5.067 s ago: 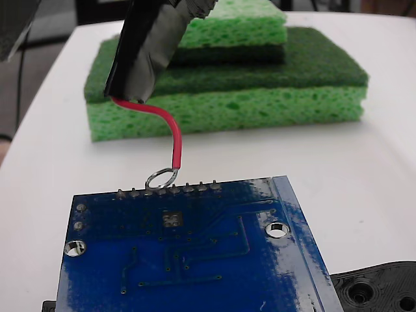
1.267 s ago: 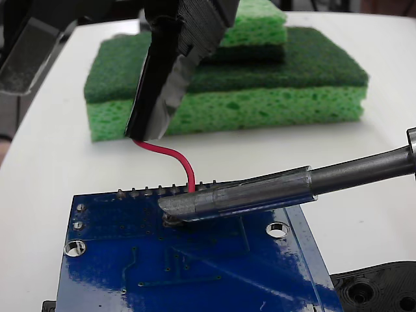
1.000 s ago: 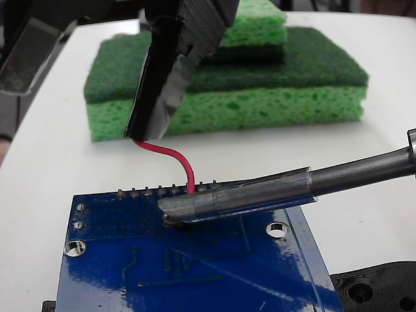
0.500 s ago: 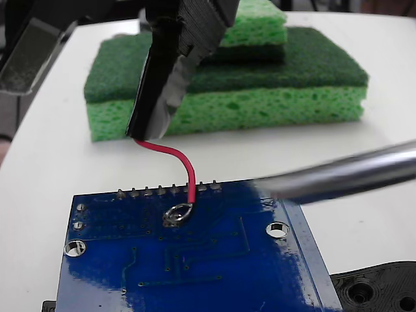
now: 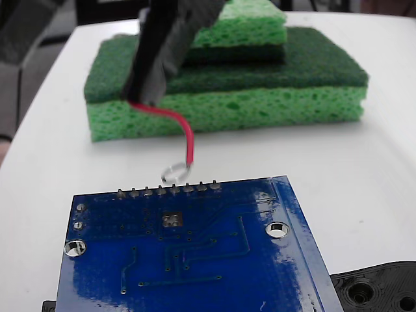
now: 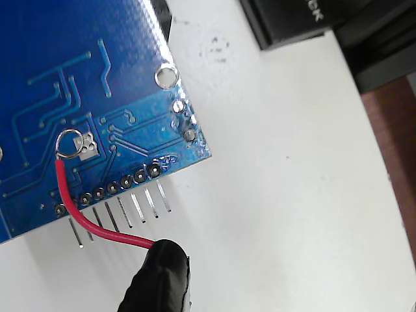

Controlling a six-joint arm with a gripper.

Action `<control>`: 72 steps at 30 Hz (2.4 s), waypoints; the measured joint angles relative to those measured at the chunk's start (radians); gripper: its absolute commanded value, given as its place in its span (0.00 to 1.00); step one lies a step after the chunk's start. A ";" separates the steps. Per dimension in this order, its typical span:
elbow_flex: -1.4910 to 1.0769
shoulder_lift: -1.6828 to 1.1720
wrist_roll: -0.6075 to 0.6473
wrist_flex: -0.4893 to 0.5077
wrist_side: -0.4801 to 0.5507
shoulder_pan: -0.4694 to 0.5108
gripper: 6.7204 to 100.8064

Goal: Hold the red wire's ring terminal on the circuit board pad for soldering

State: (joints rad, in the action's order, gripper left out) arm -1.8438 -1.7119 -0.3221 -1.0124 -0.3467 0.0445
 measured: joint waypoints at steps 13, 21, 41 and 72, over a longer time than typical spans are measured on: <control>-0.339 -0.377 0.041 0.164 0.009 -0.049 0.99; -0.617 -0.695 0.083 0.219 0.046 -0.084 0.99; -1.097 -1.341 0.218 0.230 0.301 0.044 0.99; -1.154 -1.341 0.261 0.233 0.387 0.051 0.99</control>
State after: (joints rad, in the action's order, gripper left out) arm -2.9974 -3.0526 -0.0614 -0.7793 0.0399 0.0951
